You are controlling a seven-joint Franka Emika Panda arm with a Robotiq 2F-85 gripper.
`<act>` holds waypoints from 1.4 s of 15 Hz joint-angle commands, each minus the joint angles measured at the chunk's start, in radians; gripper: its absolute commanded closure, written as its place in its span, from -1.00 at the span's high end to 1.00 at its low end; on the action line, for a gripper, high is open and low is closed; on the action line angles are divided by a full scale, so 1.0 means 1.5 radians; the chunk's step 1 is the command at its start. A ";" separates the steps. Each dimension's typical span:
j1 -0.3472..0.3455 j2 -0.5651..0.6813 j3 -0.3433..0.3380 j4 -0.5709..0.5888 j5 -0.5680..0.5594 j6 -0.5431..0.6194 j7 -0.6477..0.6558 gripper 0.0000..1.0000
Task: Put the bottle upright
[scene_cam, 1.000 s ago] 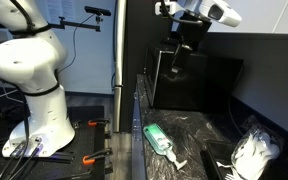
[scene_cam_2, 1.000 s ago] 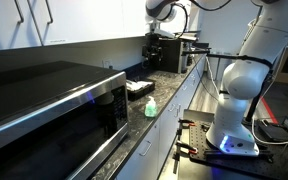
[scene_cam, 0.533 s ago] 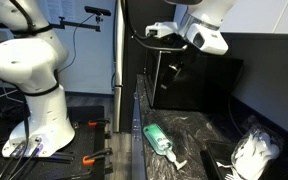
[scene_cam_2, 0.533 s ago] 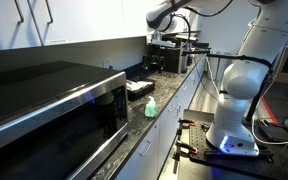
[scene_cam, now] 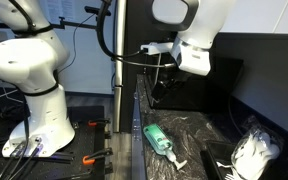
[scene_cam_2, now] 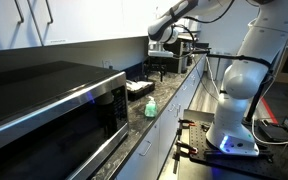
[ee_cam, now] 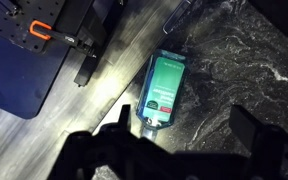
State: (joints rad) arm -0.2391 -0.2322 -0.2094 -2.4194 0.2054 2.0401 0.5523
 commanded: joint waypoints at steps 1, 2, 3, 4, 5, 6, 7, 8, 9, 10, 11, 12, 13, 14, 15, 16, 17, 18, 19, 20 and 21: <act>-0.017 0.031 0.012 -0.006 -0.013 0.020 0.076 1.00; -0.019 0.045 0.010 -0.005 -0.017 0.022 0.089 1.00; -0.021 0.058 0.006 -0.005 -0.027 0.025 0.092 1.00; -0.021 0.071 0.004 -0.003 -0.036 0.029 0.091 1.00; -0.020 0.084 0.003 0.002 -0.039 0.024 0.084 1.00; -0.015 0.083 -0.003 0.004 -0.017 0.014 0.037 1.00; -0.017 0.074 -0.001 -0.003 -0.027 0.015 0.062 1.00; -0.017 0.082 -0.002 -0.003 -0.026 0.015 0.052 1.00; -0.016 0.086 -0.002 -0.002 -0.026 0.015 0.050 1.00; -0.016 0.086 -0.002 -0.001 -0.026 0.015 0.048 1.00; -0.016 0.086 -0.002 0.000 -0.026 0.015 0.047 1.00; -0.016 0.086 0.000 -0.006 -0.031 0.036 0.059 1.00; -0.016 0.093 -0.002 -0.007 -0.018 0.046 0.055 1.00; -0.016 0.103 -0.001 -0.006 -0.017 0.058 0.067 1.00; -0.017 0.115 -0.002 -0.007 -0.018 0.073 0.083 1.00; -0.018 0.124 -0.003 -0.007 -0.020 0.088 0.093 1.00; -0.018 0.139 -0.006 -0.006 -0.016 0.101 0.101 1.00; -0.017 0.151 -0.008 -0.006 -0.013 0.120 0.110 1.00; -0.017 0.169 -0.011 -0.004 -0.012 0.136 0.117 1.00; -0.015 0.185 -0.013 -0.001 -0.014 0.155 0.132 1.00; -0.015 0.201 -0.017 0.002 -0.018 0.168 0.134 1.00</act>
State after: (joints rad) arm -0.2664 0.0082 -0.2230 -2.4285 0.1744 2.2339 0.7114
